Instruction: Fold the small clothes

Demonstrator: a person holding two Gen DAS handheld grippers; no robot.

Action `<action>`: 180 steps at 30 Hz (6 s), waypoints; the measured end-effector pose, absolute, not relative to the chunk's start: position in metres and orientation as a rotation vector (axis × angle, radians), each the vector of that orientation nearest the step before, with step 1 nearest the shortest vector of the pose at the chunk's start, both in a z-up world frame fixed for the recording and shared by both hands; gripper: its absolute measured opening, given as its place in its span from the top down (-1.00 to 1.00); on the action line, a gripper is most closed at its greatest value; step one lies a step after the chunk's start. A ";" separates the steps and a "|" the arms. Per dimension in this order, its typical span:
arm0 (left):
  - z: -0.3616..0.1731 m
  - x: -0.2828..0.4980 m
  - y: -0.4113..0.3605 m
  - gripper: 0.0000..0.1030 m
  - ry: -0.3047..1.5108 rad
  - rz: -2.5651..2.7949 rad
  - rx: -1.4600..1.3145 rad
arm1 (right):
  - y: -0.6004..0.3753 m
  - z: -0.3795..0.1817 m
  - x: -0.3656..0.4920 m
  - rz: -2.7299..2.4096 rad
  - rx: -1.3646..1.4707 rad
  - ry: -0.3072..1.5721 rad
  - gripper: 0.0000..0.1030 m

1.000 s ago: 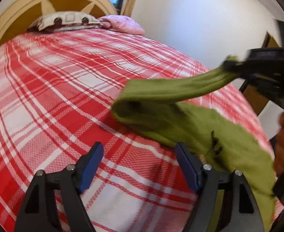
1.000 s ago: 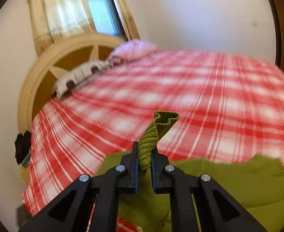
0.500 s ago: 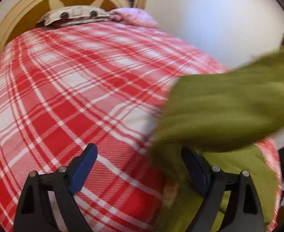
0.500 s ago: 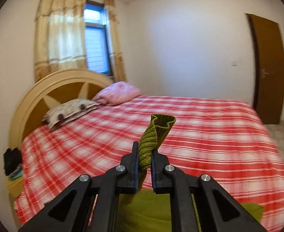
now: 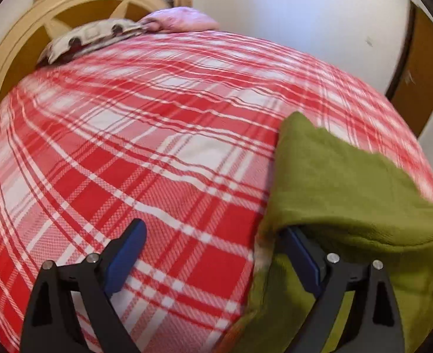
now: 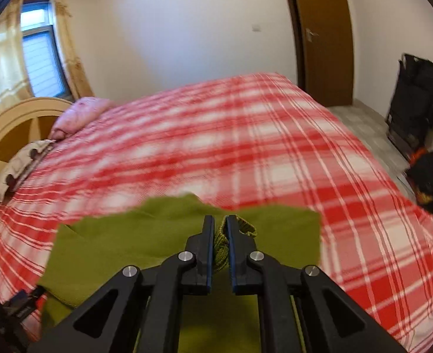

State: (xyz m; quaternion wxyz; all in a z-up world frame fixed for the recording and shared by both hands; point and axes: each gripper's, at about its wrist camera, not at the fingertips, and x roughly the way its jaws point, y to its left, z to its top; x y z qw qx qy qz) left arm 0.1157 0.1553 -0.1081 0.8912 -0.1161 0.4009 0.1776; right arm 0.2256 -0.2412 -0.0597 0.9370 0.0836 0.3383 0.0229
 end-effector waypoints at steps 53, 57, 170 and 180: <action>-0.052 0.075 0.150 -0.95 0.710 0.086 -0.020 | -0.361 -0.023 0.036 0.195 0.646 0.620 -0.77; -0.050 0.036 0.156 -0.95 0.700 0.002 0.023 | -0.351 -0.036 -0.013 0.150 0.535 0.715 -0.77; -0.176 -0.073 0.124 0.64 1.312 -0.430 -0.216 | -0.275 -0.194 -0.099 0.265 0.536 1.312 0.72; -0.144 -0.077 0.147 0.88 1.203 -0.542 -0.351 | -0.296 -0.149 -0.096 0.449 0.783 1.121 0.77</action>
